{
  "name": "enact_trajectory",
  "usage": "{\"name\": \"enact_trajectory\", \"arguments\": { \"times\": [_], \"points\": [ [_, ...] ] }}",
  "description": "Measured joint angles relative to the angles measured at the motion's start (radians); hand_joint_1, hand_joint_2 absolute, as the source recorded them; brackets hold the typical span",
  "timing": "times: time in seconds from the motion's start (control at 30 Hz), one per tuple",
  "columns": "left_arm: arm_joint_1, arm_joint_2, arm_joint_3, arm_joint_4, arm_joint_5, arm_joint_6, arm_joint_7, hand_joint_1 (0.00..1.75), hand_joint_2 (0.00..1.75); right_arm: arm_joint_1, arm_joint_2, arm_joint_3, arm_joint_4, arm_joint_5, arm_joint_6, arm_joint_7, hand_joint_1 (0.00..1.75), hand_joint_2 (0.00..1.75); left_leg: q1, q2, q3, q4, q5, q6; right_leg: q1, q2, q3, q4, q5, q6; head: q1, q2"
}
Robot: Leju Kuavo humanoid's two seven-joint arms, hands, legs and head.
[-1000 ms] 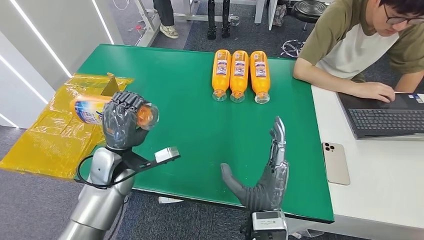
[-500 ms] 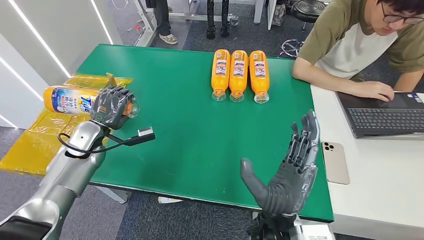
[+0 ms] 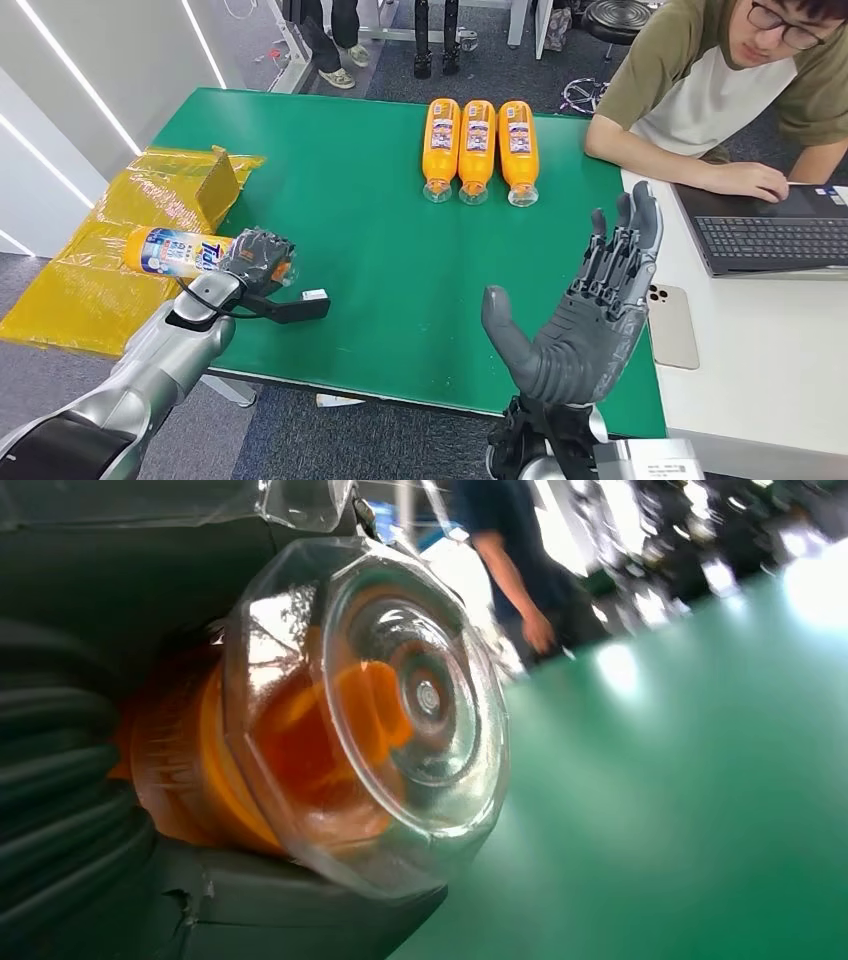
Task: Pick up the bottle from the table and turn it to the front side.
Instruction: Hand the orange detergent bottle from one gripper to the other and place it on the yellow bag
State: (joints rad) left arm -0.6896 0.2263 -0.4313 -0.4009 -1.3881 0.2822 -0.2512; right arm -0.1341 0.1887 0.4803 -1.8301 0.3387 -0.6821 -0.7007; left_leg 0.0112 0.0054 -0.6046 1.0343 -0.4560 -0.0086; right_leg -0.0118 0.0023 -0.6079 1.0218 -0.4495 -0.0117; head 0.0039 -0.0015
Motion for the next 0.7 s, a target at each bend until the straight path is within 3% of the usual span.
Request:
{"name": "enact_trajectory", "arguments": {
  "times": [0.17,0.37,0.7],
  "points": [
    [-0.006,-0.019,-0.02,0.042,-0.001,-0.098,-0.064,1.75,1.75,-0.008,0.005,0.0,0.005,0.008,0.0,0.0,0.0,1.75,0.0,0.0,0.0,0.0,0.0,0.0,0.0,0.0,0.0,0.0,0.0,0.0,0.0,0.0],
    [-0.044,-0.04,-0.033,0.075,-0.007,-0.21,-0.07,1.75,1.75,-0.017,0.011,0.0,0.016,0.017,0.0,0.0,0.0,1.75,0.0,-0.002,0.001,0.0,0.0,0.0,0.0,-0.002,0.002,0.0,0.0,0.0,0.0,0.0],
    [-0.057,-0.086,-0.041,0.092,-0.002,-0.218,-0.041,1.75,1.75,-0.022,0.015,0.0,0.025,0.039,0.0,0.0,0.0,1.75,0.0,-0.004,0.001,0.0,0.001,0.001,0.0,-0.005,0.003,0.0,0.0,0.0,0.0,0.0]
  ]
}}
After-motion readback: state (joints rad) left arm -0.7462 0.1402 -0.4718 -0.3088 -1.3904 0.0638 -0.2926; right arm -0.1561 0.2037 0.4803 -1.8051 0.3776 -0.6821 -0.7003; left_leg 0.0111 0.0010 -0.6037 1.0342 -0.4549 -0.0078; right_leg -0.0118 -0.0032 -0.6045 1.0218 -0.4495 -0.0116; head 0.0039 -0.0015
